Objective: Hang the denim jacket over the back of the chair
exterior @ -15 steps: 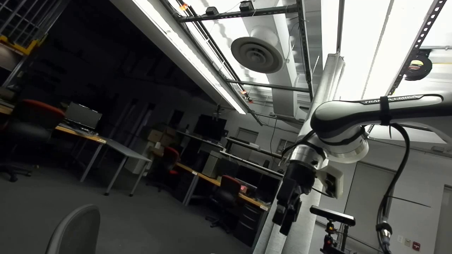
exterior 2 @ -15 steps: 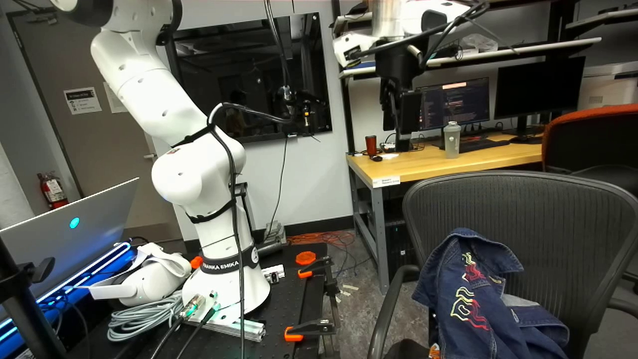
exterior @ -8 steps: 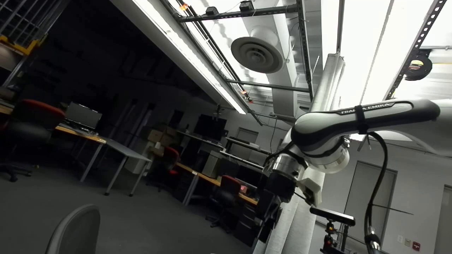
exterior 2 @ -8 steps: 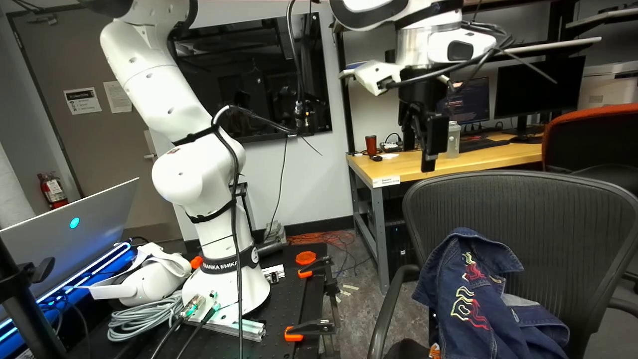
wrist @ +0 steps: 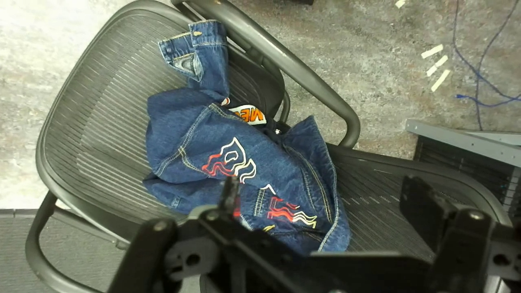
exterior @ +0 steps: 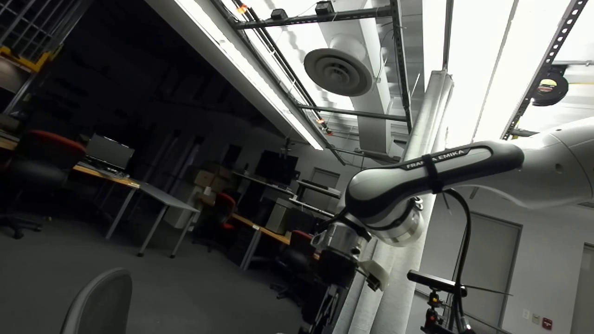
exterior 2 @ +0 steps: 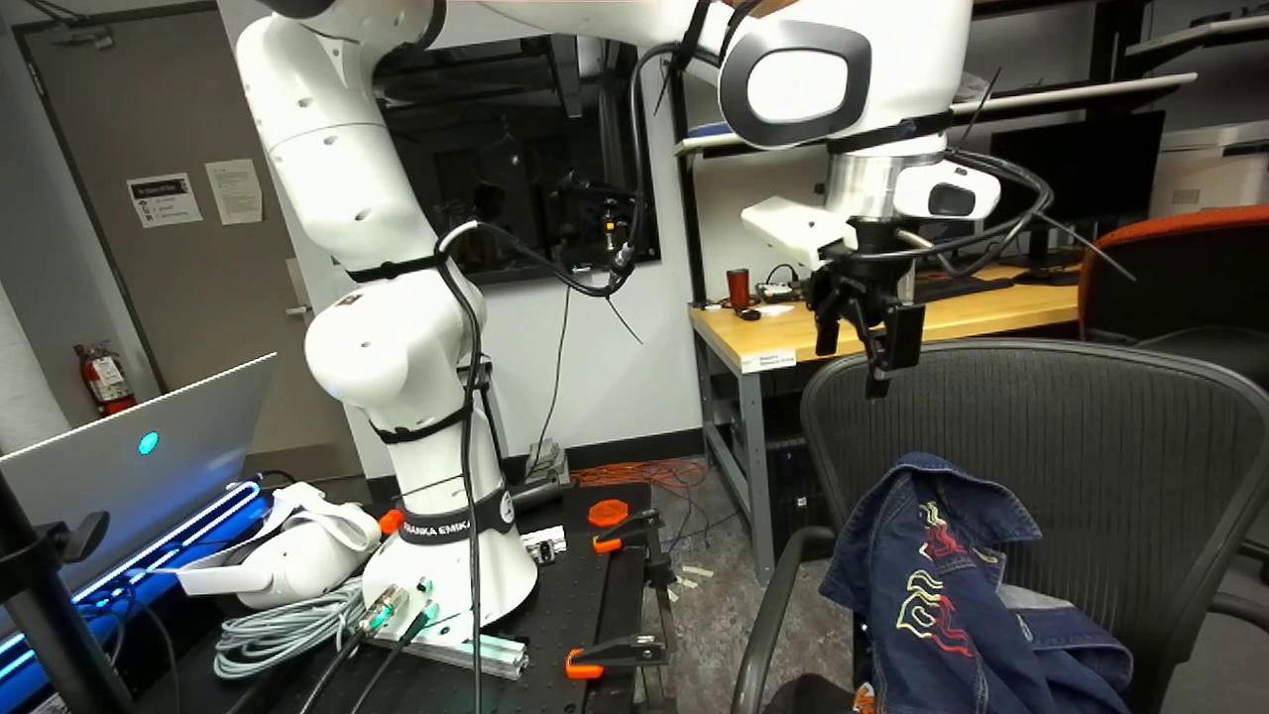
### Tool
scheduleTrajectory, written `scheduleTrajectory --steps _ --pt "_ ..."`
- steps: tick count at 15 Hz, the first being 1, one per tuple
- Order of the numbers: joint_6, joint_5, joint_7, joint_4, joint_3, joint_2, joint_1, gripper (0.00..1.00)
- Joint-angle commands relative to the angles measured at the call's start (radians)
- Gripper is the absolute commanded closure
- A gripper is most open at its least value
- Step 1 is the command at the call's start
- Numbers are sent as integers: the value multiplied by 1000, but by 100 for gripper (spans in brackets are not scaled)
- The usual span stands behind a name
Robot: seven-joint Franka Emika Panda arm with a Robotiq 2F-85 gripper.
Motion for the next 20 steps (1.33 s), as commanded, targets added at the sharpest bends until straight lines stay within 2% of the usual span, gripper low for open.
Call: scheduleTrajectory --steps 1,5,11,14,20 --pt "-2 1 -1 2 10 -1 -12 0" --pt "-2 1 -1 3 7 -7 -15 0" --pt "73 21 -53 52 19 129 -6 0" --pt "113 37 -92 68 44 203 -7 0" --pt "186 105 -254 102 124 342 -17 0"
